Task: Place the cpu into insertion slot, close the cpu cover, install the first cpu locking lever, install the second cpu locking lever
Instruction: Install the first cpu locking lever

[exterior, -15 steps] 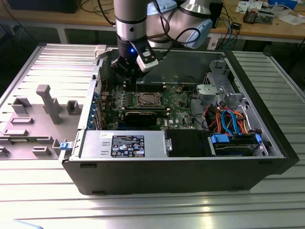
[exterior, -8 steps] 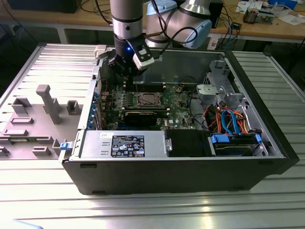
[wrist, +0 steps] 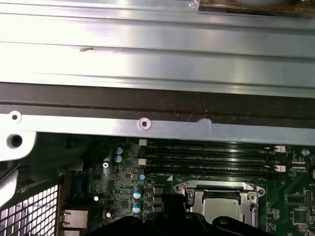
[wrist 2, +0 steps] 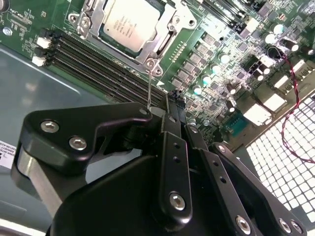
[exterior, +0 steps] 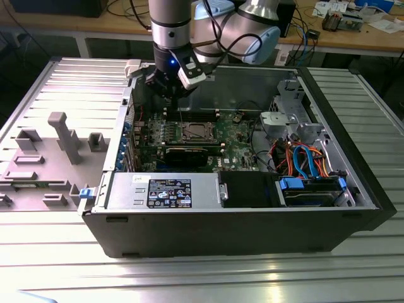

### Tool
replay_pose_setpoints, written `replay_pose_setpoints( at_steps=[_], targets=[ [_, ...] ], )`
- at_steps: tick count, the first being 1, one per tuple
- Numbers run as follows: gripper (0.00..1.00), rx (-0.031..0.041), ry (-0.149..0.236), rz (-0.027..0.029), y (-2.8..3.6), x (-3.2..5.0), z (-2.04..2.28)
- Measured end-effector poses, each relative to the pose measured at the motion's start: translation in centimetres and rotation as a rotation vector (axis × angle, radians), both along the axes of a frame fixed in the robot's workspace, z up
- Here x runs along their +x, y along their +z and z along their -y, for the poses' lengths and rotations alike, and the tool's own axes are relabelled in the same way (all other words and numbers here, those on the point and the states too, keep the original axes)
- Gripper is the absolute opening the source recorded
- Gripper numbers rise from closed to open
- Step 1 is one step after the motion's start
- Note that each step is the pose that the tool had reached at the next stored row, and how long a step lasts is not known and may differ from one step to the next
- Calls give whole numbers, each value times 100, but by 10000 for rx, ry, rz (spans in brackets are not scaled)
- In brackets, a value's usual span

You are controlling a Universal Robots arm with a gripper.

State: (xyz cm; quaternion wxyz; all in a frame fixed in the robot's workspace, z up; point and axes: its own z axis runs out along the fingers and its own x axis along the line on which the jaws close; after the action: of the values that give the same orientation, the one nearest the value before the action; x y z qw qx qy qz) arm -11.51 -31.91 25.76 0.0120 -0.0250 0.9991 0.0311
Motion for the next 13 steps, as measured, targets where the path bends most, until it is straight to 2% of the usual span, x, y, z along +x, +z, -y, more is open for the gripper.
replay_pose_setpoints(
  at_steps=[13],
  targets=[
    [11, 4, -1, 1, -1, 4, -2]
  ],
)
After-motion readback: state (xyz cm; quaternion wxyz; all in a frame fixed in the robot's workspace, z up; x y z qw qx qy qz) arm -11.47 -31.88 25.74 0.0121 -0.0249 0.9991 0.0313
